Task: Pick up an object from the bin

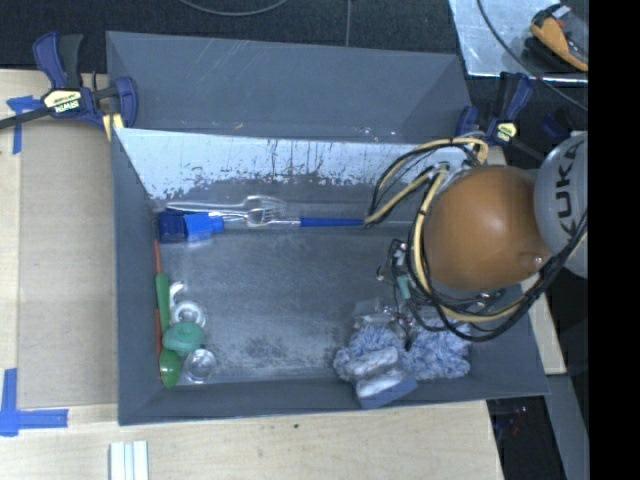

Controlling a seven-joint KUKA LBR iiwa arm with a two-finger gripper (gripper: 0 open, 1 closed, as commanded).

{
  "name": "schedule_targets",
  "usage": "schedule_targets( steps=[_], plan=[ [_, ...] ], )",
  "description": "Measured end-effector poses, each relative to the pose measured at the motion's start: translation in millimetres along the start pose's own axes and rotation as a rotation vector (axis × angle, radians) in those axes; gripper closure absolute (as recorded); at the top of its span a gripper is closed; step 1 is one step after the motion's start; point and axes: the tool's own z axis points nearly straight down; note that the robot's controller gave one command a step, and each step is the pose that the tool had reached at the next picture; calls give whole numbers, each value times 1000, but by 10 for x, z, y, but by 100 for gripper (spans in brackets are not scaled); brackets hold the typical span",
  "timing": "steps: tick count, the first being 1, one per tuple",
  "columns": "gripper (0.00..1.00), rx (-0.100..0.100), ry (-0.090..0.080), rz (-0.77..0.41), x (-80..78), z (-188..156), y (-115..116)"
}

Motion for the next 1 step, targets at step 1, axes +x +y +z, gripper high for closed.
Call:
schedule_targets(
  steps=[1],
  plan=[
    [100, -9, 2, -16, 12, -330, -54]
  ],
)
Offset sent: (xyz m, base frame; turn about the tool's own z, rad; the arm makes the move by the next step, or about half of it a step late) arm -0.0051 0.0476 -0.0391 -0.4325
